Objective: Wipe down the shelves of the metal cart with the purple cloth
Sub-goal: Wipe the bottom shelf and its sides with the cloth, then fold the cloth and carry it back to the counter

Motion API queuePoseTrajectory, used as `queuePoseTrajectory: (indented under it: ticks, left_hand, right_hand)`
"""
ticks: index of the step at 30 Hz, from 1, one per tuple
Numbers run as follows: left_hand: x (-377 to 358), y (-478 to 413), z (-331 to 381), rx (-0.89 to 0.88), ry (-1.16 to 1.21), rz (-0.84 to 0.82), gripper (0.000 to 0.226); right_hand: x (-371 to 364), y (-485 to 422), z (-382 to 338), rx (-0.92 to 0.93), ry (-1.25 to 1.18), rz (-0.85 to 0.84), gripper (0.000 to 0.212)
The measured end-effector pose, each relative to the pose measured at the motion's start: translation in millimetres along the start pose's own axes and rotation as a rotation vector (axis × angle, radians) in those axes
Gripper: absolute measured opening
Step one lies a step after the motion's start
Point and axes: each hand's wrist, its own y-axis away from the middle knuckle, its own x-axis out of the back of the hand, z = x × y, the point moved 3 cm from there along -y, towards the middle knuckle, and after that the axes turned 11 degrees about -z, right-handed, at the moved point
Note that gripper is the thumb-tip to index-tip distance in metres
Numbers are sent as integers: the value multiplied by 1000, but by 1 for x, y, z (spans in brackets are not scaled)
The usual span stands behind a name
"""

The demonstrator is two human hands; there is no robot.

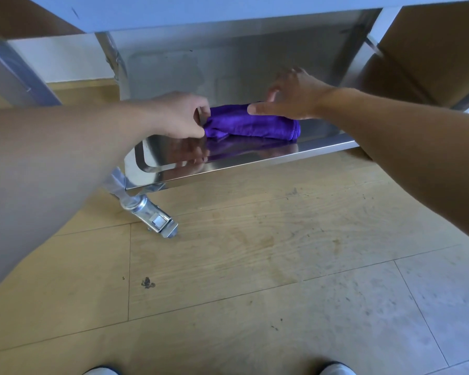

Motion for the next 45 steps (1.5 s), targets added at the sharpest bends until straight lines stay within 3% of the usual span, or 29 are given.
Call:
queuePoseTrajectory:
  ticks: [2,4,9,19,26,31,35,40,45]
  left_hand:
    - [4,0,-5,7,-13,109,24]
    - [4,0,-8,19,-22,169,22]
    - [-3,-5,-10,21,-17,139,23]
    - [-15,13,14,119,-143,241,16]
    - [-6,112,92,84,-185,-90,20]
    - [48,193,182,-101,-307,-329,16]
    - [124,259,264,-212,-347,-441,9]
    - [230,322,373,-321,-383,-423,16]
    - [302,358,469,-451,-484,-275,15]
  right_hand:
    - [-2,-6,-10,69,-71,57,62]
    - [-13,-12,-21,113,-77,7,66]
    - [-35,-22,-28,71,65,-44,79]
    - [-42,8,-43,-59,-168,-26,54]
    - [-3,126,-63,-255,-349,-111,50]
    - [58,245,-63,-330,-575,-206,41]
    - [148,351,-56,-453,-738,-149,40]
    - [279,468,-44,-577,-802,-15,39]
    - [368,551,-21,-573,-750,77,40]
